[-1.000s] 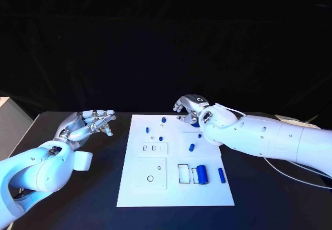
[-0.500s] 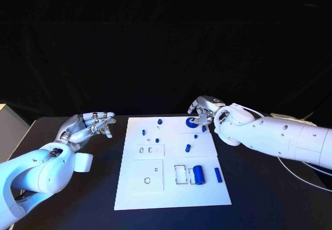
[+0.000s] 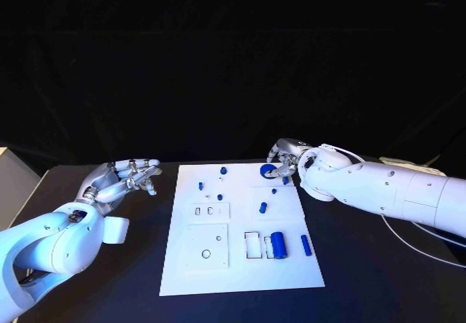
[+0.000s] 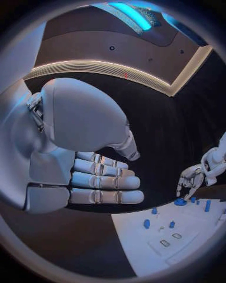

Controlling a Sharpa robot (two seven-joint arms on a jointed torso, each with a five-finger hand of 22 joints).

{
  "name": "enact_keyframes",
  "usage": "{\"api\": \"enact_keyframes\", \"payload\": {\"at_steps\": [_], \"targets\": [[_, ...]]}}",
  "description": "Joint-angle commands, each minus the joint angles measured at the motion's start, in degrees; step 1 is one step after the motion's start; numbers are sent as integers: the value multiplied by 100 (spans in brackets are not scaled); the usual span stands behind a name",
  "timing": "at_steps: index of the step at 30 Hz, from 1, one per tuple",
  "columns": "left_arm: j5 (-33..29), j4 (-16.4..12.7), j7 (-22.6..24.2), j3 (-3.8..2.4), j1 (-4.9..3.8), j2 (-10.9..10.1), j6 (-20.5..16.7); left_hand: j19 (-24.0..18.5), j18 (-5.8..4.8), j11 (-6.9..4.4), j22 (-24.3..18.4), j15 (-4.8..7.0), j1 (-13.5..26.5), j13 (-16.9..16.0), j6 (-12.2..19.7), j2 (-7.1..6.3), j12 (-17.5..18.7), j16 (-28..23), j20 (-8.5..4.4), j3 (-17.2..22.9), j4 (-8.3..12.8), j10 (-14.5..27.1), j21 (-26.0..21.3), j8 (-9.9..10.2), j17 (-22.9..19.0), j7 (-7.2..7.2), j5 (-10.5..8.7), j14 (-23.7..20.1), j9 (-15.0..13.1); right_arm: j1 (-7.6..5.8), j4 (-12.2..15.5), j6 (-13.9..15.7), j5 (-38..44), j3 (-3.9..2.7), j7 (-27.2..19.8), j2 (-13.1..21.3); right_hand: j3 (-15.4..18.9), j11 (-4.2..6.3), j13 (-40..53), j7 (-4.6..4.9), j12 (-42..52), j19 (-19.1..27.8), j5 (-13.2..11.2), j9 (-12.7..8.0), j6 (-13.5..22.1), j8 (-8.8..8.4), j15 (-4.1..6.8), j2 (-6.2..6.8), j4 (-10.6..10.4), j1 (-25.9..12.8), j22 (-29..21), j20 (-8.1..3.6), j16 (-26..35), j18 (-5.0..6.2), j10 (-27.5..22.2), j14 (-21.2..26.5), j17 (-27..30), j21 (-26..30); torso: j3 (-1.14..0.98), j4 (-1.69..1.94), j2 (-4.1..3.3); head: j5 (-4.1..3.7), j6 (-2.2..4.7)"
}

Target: Assemble the parts on the task board

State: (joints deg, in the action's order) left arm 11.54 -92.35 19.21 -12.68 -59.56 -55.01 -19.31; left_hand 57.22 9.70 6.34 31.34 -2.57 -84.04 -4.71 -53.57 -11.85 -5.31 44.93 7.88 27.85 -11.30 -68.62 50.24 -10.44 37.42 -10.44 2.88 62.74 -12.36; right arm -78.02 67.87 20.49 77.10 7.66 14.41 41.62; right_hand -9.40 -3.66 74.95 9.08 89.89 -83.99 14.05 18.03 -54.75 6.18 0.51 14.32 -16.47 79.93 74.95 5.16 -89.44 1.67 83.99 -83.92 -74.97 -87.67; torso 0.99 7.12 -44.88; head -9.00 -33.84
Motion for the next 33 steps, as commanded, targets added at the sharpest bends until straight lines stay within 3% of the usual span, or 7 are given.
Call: {"api": "enact_keyframes", "payload": {"at_steps": [1,8,21,26,33], "targets": [[26,-9,17,-4,2,12,109,-42,79,13,9,17,59,-3,-7,7,-4,27,-6,11,18,64,27,-2,10,16,-1,-14,-7,2,-42,-215,-2,-1,261,-39,37,-49,1505,-10,11,-492,-23,8,48,19,-38,-41,-1,11,1267,46,-25,-105,601,-577,-1354,-34,-4,32,-22,-21,-15],[27,-4,18,-4,2,15,115,-53,77,20,18,12,66,1,-1,7,5,36,-4,17,24,101,40,-3,14,13,-1,-22,-8,4,-115,-203,64,-2,356,-77,81,-55,1505,-6,11,-516,32,18,52,41,-46,-94,-2,31,1322,56,-31,-119,601,-583,-1381,-79,-7,32,-33,-44,-21],[29,19,9,-4,3,38,132,-61,76,26,25,8,72,5,4,10,13,41,-1,22,27,129,49,-4,16,10,-1,-30,-9,5,-152,-225,84,-2,381,-86,111,-51,1505,-13,11,-545,463,60,25,139,-48,-201,-6,82,1389,66,-41,-135,601,-592,-1429,-134,-9,38,-24,-32,-51],[30,22,8,-4,4,38,139,-65,76,28,28,6,74,7,6,11,16,43,0,24,28,139,53,-3,17,8,-1,-32,-9,5,-169,-266,65,-3,385,-77,90,-46,1505,-17,11,-551,594,70,8,164,-45,-224,-7,84,1403,64,-42,-139,601,-593,-1432,-146,0,35,-17,-40,-69],[32,23,8,-4,4,40,145,-65,76,28,28,6,74,7,6,11,16,43,0,24,28,139,53,-3,17,8,-1,-32,-9,5,-196,-383,14,-3,379,-79,68,-45,1505,-21,11,-556,653,74,-5,178,-43,-247,-9,81,1413,63,-44,-141,601,-595,-1442,-154,-1,37,-19,-40,-78]]}}
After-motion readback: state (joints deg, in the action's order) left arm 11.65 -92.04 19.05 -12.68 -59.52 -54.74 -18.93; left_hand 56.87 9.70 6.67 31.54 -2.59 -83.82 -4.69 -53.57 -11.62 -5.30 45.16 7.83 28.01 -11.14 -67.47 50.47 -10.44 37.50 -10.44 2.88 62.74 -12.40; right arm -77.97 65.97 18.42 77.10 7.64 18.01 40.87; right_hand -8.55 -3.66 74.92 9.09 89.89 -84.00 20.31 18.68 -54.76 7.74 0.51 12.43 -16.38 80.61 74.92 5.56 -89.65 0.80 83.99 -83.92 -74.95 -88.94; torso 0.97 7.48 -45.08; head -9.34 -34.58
